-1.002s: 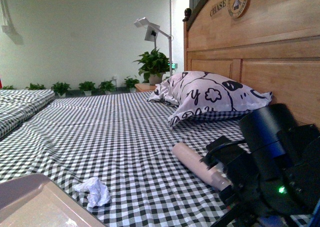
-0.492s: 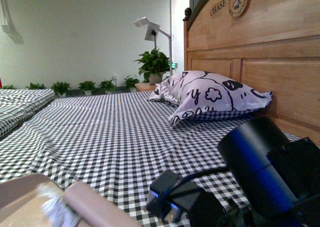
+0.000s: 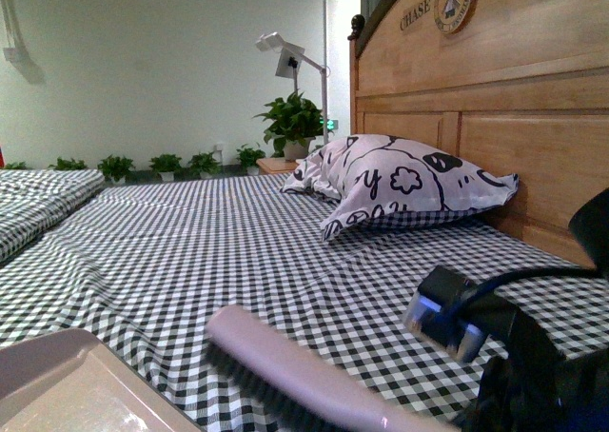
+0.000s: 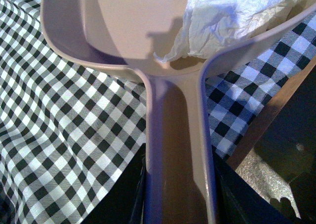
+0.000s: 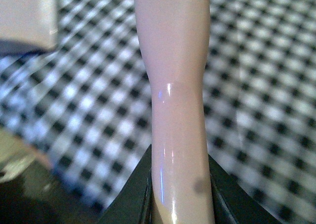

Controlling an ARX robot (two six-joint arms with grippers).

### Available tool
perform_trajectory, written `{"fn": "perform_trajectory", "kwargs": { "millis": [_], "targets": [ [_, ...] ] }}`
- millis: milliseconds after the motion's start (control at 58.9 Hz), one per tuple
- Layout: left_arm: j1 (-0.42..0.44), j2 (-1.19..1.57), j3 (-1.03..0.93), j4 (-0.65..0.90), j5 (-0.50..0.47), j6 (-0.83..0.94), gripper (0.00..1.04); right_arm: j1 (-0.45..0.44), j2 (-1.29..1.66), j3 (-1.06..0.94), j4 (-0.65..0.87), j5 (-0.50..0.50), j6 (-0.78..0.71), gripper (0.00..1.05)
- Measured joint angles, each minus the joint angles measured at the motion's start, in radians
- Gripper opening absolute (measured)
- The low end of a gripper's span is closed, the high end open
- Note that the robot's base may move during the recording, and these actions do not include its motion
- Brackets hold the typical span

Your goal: Clean up trash

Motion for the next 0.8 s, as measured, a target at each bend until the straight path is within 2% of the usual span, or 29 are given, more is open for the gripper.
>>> {"fn": "perform_trajectory", "kwargs": {
  "millis": [153,204,255,272,340,509,611,713,764,798],
  "targets": [
    [0.002,0.0,-0.001,0.004,0.015,-0.011,0.28,-0.097,-0.032,0.001,0.047,0.075,0.155,0.2],
    [0.024,0.005,-0.028,0.095,0.138,-0.091,0.28,-0.136,-0.066,-0.014,0.047,0.066,0.193,0.2],
    [0.039,0.018,-0.05,0.233,0.291,-0.256,0.28,-0.184,-0.12,-0.037,0.038,0.039,0.237,0.2],
    [0.039,0.019,-0.051,0.293,0.304,-0.32,0.28,-0.21,-0.15,-0.047,0.031,0.018,0.254,0.2],
    [0.037,0.017,-0.051,0.374,0.305,-0.464,0.28,-0.262,-0.214,-0.067,0.016,-0.04,0.28,0.2],
    [0.026,0.0,-0.051,0.488,0.207,-0.731,0.28,-0.422,-0.392,-0.118,-0.046,-0.245,0.344,0.2],
    [0.005,-0.018,-0.051,0.551,0.119,-0.804,0.28,-0.5,-0.488,-0.138,-0.072,-0.358,0.375,0.2],
    [-0.034,-0.041,-0.064,0.644,-0.044,-0.83,0.28,-0.571,-0.586,-0.159,-0.08,-0.461,0.419,0.2],
    [-0.058,-0.063,-0.071,0.673,-0.179,-0.85,0.28,-0.604,-0.637,-0.171,-0.074,-0.524,0.454,0.2],
    [-0.071,-0.081,-0.079,0.681,-0.229,-0.858,0.28,-0.616,-0.66,-0.176,-0.065,-0.551,0.473,0.2]
  ]
}}
